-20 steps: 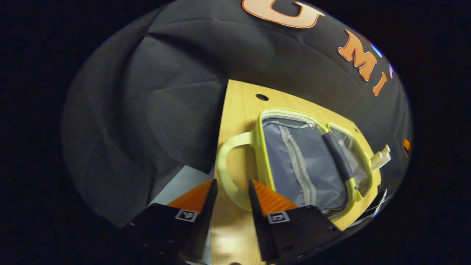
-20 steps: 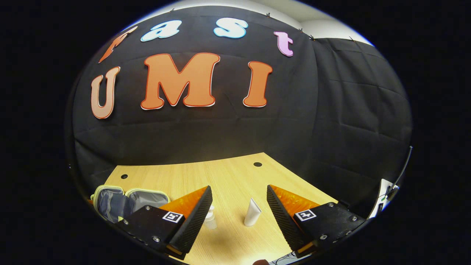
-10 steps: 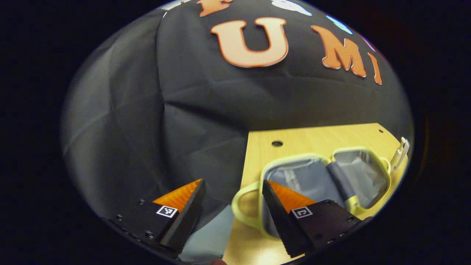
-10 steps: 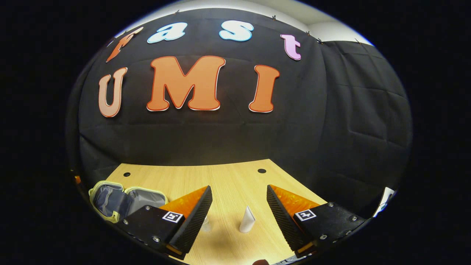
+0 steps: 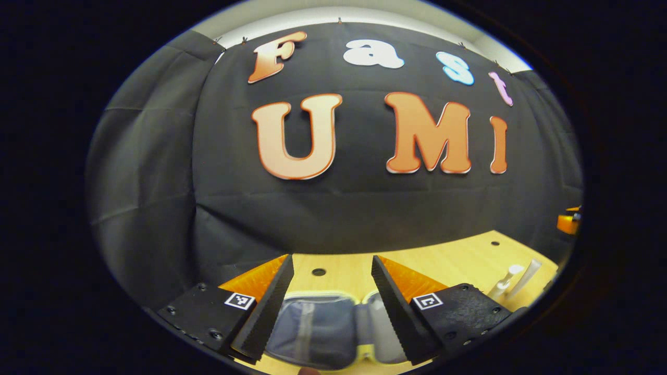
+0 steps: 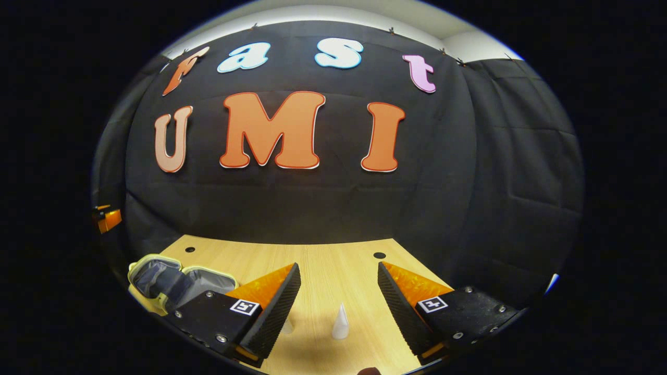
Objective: First open the suitcase, pack the skin care products into it, and then close the suitcase.
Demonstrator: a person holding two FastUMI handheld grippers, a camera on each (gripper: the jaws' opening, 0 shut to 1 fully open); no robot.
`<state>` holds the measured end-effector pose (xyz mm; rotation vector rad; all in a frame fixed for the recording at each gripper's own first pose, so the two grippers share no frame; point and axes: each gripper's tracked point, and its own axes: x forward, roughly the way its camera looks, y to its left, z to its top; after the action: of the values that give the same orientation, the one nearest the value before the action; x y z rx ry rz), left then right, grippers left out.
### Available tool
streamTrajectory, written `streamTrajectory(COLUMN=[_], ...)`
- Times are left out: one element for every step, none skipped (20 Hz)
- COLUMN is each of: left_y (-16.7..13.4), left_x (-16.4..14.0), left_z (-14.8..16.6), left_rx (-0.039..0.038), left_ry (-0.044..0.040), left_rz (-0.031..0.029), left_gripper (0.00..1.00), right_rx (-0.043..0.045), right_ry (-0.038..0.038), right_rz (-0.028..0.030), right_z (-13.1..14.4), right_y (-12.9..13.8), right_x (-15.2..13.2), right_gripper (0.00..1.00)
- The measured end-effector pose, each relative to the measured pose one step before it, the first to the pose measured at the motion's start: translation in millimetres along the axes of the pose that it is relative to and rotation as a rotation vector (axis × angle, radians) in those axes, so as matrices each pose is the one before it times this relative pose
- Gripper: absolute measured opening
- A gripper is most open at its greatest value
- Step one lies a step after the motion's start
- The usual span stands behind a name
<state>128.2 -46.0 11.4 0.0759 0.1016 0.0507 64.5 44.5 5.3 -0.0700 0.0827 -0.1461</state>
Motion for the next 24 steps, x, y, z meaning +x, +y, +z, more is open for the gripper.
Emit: streamTrajectory(left_y=[-17.85,-20.0,-24.93,-26.59,-24.73,-26.15,-25.33,-24.97,-25.04,-25.24,-20.52,-19.35,-18.24,-17.22,-14.04,-12.89,-8.93,-8.49,-9.17,-10.79,-7.02,-3.79,-0.54,-0.78], left_x=[-0.73,-4.14,-4.1,-2.6,-1.53,-1.97,-0.2,-0.4,1.96,0.23,3.79,3.6,4.25,1.46,6.19,6.31,9.42,8.6,8.8,8.29,8.53,7.56,8.17,8.2], left_z=[1.53,-2.44,-1.36,-5.37,-5.89,-10.79,-8.95,-10.22,-11.71,-17.22,-14.84,-17.45,-14.53,-11.58,-10.72,-14.1,-9.53,-9.91,-8.2,-9.08,-6.09,-5.56,-3.22,-3.52], left_rx=[0.00469,0.00009,-0.00533,-0.00048,0.0051,0.00676,0.00111,-0.00081,-0.00342,0.01006,0.01966,0.0212,0.01351,0.01143,0.0173,0.02774,0.02764,0.01707,0.00344,-0.00409,0.00161,0.00507,-0.00028,-0.00585], left_ry=[-0.00408,-0.00331,0.00215,0.00185,0.00567,0.01291,0.01349,0.0144,0.01801,0.02266,0.0248,0.02738,0.02613,0.02018,0.01988,0.01881,0.02281,0.01431,0.01405,0.0175,0.01315,0.01746,0.00934,0.00928], left_rz=[0.00538,-0.00716,-0.0226,-0.02702,-0.02452,-0.02931,-0.02393,-0.02286,-0.02988,-0.03552,-0.01945,-0.02014,-0.01925,-0.02019,-0.01317,-0.00286,0.0044,-0.00644,-0.0102,-0.01274,-0.00169,0.00879,0.01593,0.00848], left_gripper=[0.95,0.95,0.96,0.96,0.95,0.96,0.97,0.97,0.96,0.96,0.95,0.96,0.97,0.97,0.97,0.97,0.98,0.98,0.98,0.98,0.98,0.98,0.98,0.98], right_rx=[-0.00938,-0.00602,-0.00525,-0.00449,-0.00276,0.00062,0.00112,-0.00162,-0.00428,-0.00531,-0.00466,-0.00179,0.00112,0.00337,0.00285,0.0012,-0.00066,-0.00328,-0.00374,-0.00373,-0.00191,-0.00117,0.00038,0.00164], right_ry=[-0.00942,-0.00739,-0.00596,-0.00234,0.0018,0.00366,0.00568,0.00564,0.00338,0.00403,0.00564,0.00722,0.00726,0.00673,0.00634,0.00157,0.00376,0.00853,0.00935,0.0092,0.00989,0.00983,0.00859,0.00482], right_rz=[0.01775,0.01261,0.01169,0.0118,0.01042,0.00965,0.01001,0.00863,0.00344,0.0015,-0.00058,-0.00268,-0.0023,-0.00354,0.00037,0.00004,-0.00595,-0.00321,-0.00569,-0.00393,-0.00404,-0.00494,-0.00646,-0.00716], right_z=[-1.33,-0.75,-1.8,-2.51,-3.33,-3.1,-3.42,-2.72,-2.2,-2.25,-3.67,-4.15,-5.81,-4.04,-3.76,-2.43,-3.81,-3.97,-5.3,-2.69,-3.24,-4.26,-5.22,-1.84], right_y=[0.29,-0.9,-2.19,-3.16,-4.42,-5.3,-4.63,-5.97,-6.18,-7.67,-7.13,-7.19,-7.21,-5.7,-3.95,-2.9,-4.82,-4.05,-3.64,-2.18,-1.91,-4.34,-9.47,-4.62], right_x=[-0.77,-1.01,0.48,0.42,-0.49,0.73,0.7,0.2,1.56,-0.08,1.33,-0.48,-0.69,-0.4,0.11,0.0,0.12,0.32,-0.21,2.06,1.97,0.87,-2.27,-1.09], right_gripper=[0.95,0.95,0.95,0.95,0.95,0.95,0.95,0.95,0.95,0.95,0.95,0.96,0.96,0.96,0.96,0.96,0.96,0.96,0.96,0.96,0.96,0.96,0.96,0.96])
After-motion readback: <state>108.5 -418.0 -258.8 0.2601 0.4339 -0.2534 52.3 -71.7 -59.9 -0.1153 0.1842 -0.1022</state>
